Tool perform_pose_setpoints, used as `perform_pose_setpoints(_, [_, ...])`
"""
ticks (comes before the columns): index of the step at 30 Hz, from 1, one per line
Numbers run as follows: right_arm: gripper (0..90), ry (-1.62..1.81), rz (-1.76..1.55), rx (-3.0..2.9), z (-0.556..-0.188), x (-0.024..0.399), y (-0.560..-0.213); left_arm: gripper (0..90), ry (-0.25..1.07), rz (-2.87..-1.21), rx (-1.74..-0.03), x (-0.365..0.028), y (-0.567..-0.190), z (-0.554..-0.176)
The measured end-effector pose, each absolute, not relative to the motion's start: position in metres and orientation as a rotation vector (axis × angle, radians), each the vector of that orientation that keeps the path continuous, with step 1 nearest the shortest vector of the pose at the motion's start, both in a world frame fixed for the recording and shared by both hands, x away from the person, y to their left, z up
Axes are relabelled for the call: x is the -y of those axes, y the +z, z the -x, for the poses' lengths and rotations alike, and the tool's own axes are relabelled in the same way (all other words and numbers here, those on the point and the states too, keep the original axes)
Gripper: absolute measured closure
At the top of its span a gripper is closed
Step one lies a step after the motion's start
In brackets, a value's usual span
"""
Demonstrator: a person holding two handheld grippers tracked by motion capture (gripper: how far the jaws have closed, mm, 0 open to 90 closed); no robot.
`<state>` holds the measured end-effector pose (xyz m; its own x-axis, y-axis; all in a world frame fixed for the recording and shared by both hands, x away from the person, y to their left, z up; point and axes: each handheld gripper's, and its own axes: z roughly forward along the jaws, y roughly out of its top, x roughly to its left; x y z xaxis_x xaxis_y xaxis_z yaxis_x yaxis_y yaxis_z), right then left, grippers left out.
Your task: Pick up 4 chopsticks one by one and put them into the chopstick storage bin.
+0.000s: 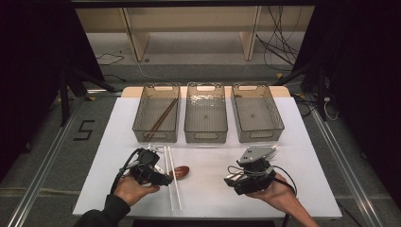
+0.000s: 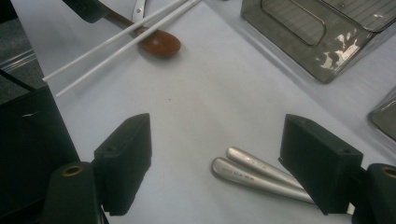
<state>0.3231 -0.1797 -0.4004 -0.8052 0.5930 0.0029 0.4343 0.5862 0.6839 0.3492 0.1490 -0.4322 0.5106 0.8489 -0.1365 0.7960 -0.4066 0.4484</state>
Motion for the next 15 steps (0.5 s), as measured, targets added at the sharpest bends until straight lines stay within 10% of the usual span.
perform_pose_setpoints(15, [25.9, 1.023, -0.846, -2.592, -0.323, 0.180, -0.400, 27.9, 0.117, -2.374, -1.337, -0.142, -0.444, -0.349])
